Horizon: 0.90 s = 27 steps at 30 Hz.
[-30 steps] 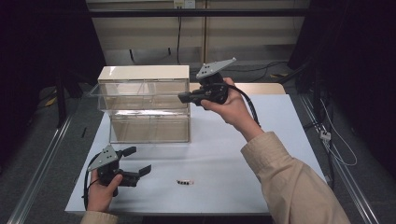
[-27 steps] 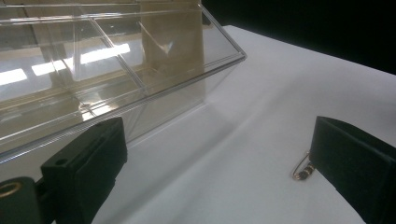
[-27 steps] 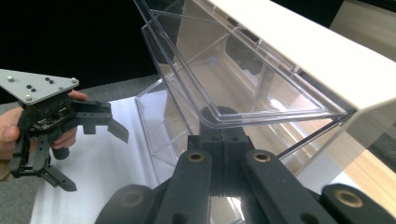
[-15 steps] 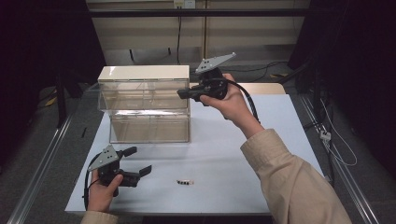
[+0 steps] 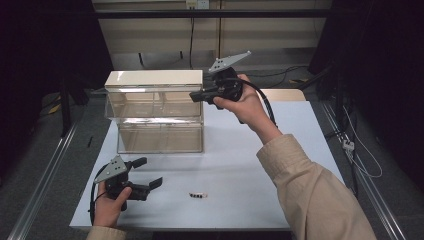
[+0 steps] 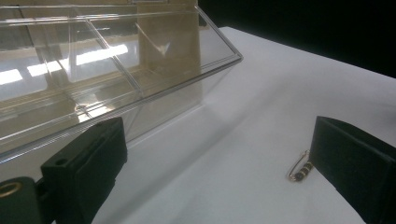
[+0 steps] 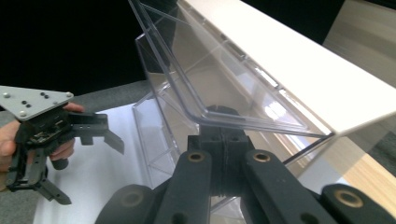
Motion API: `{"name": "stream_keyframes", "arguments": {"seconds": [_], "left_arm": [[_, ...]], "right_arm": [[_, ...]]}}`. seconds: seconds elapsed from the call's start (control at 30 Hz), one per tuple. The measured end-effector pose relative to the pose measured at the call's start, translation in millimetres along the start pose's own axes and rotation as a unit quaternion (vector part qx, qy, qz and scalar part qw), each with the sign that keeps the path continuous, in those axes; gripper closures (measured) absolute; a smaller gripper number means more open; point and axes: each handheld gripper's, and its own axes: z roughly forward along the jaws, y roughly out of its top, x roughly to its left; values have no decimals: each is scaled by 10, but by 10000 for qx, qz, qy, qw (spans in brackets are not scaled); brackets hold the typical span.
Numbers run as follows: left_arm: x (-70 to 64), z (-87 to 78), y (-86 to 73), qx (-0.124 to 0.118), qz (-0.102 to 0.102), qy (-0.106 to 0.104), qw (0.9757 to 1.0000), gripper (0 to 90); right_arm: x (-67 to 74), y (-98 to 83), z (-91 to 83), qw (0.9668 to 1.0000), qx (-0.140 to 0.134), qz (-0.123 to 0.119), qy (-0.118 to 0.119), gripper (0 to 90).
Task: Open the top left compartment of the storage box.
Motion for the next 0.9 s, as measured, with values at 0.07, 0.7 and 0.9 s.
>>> {"name": "stream_keyframes", "arguments": {"seconds": [0.07, 0.7, 0.9], "left_arm": [[-3, -1, 1, 14, -3, 1, 10000, 40], [-10, 9, -2, -13, -41, -15, 10000, 40], [-8, 7, -2, -1, -28, -20, 10000, 40]], "right_arm": [[-16, 19, -19, 10000, -87, 47, 10, 900], [-96, 102, -36, 9998, -105, 101, -110, 900], [-115, 111, -31, 9998, -104, 133, -81, 900]]}}
